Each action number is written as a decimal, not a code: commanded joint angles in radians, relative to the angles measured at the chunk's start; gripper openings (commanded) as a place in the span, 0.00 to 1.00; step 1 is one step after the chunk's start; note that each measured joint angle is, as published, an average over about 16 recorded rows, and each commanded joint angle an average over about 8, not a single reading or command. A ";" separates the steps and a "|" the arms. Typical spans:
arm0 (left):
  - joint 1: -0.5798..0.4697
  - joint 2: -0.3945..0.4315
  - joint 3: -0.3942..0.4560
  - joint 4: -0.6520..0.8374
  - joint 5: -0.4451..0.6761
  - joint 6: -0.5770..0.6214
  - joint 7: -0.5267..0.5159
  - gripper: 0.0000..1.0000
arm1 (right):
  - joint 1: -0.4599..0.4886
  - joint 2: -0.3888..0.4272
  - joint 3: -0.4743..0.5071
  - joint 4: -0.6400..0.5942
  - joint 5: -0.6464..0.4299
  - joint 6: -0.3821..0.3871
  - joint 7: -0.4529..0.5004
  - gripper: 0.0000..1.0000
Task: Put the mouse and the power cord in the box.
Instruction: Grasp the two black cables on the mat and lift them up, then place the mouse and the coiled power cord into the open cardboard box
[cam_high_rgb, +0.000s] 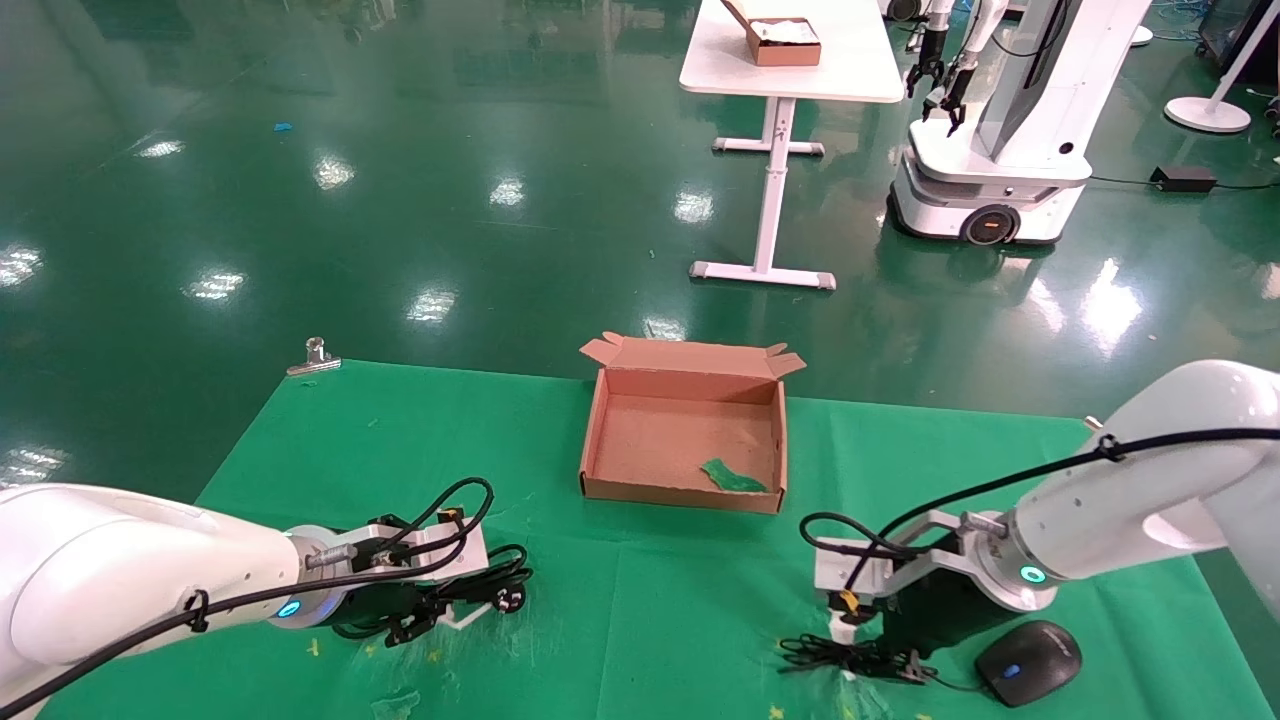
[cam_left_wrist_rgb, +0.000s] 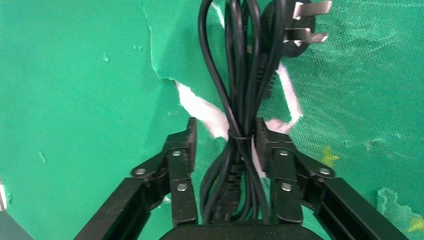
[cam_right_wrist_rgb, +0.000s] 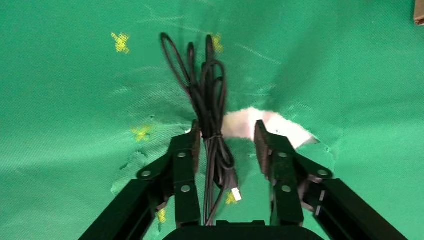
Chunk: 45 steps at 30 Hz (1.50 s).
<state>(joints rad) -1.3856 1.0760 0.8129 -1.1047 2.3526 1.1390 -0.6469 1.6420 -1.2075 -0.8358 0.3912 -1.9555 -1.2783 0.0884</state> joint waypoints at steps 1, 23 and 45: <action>0.000 0.000 0.000 0.000 0.000 0.000 0.000 0.00 | 0.000 0.000 0.000 0.001 0.000 0.000 0.000 0.00; -0.034 -0.010 -0.016 -0.026 -0.030 0.017 0.011 0.00 | 0.026 0.011 0.003 0.030 -0.001 -0.003 -0.008 0.00; -0.125 0.291 0.057 0.018 0.022 -0.298 -0.068 0.00 | 0.165 0.199 -0.016 0.605 -0.138 -0.167 0.336 0.00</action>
<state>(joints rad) -1.5194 1.3427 0.8911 -1.0899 2.3618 0.8439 -0.7387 1.8021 -1.0120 -0.8518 0.9909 -2.0909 -1.4441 0.4222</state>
